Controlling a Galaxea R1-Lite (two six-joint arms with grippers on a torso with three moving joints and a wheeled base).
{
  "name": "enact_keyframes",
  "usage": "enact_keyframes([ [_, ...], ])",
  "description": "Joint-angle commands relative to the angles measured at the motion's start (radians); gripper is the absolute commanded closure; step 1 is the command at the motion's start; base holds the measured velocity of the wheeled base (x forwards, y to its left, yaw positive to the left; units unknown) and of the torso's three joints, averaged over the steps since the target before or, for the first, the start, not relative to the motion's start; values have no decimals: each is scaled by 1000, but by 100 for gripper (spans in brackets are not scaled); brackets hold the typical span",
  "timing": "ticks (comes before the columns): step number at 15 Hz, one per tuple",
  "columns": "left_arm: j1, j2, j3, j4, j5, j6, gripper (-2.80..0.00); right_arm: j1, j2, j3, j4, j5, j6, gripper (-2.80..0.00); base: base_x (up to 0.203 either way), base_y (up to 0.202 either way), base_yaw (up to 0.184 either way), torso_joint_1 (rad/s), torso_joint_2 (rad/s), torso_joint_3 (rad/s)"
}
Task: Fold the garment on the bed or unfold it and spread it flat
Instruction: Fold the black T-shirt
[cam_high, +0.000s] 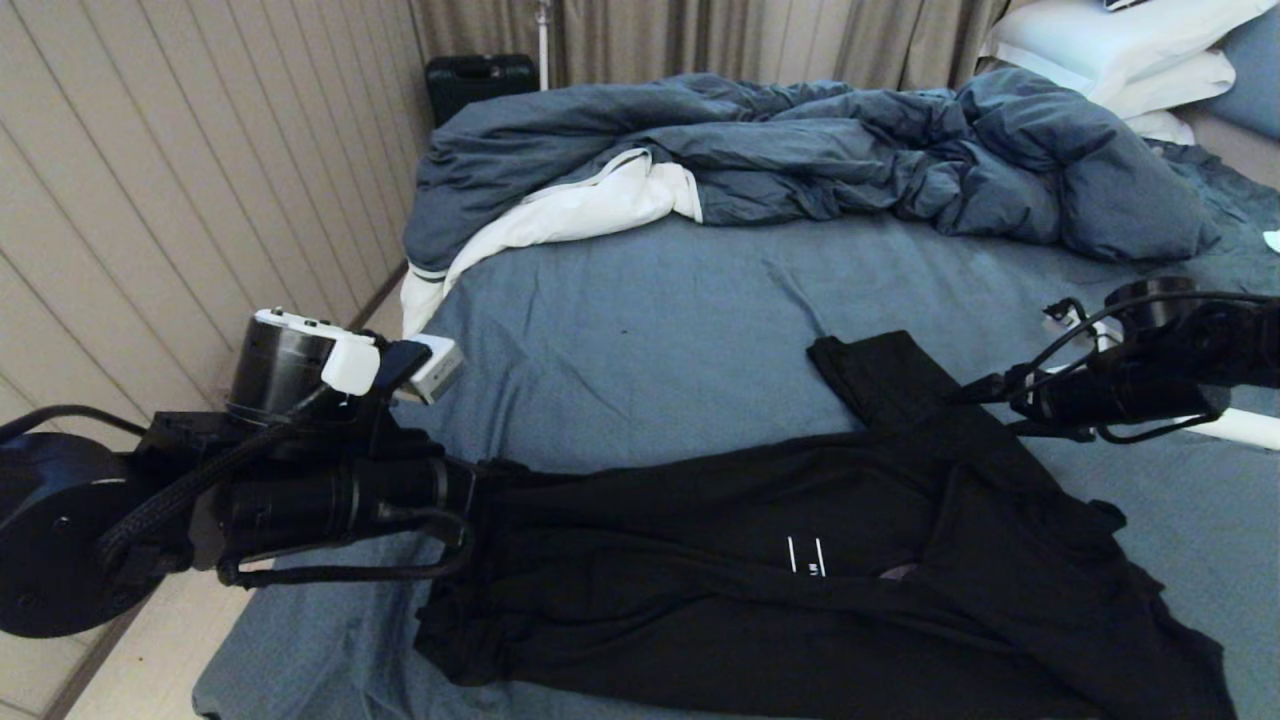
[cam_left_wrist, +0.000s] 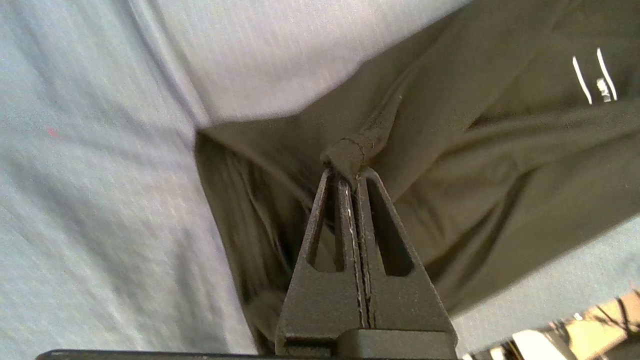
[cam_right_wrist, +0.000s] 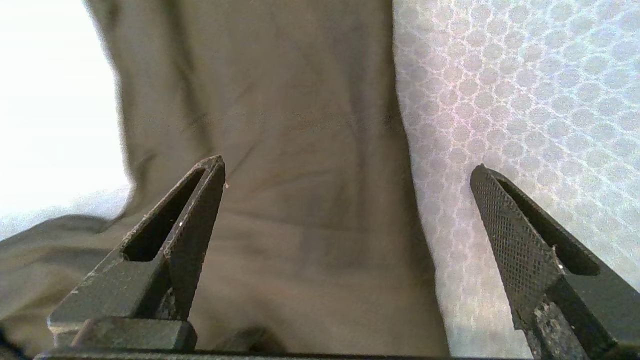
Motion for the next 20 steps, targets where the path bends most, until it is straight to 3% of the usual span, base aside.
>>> enact_keyframes([
  [1, -10, -7, 32, -7, -2, -7, 0, 4, 28, -11, 2, 3, 1, -280, 0, 0, 0, 0, 0, 0],
  [6, -14, -7, 74, -65, 0, -10, 0, 38, 49, -60, 3, 2, 21, -280, 0, 0, 0, 0, 0, 0],
  [7, -18, -6, 78, -64, 0, -19, 0, 41, 57, -64, 3, 2, 22, 0, 0, 0, 0, 0, 0, 0],
  [14, -69, -7, 159, -108, -1, -57, 0, 52, 87, -128, 6, 0, 30, 0, 0, 0, 0, 0, 0, 0],
  [20, -73, 4, 240, -193, 2, -67, 0, 44, -18, -111, 12, -2, 35, 0, 0, 0, 0, 0, 0, 0],
])
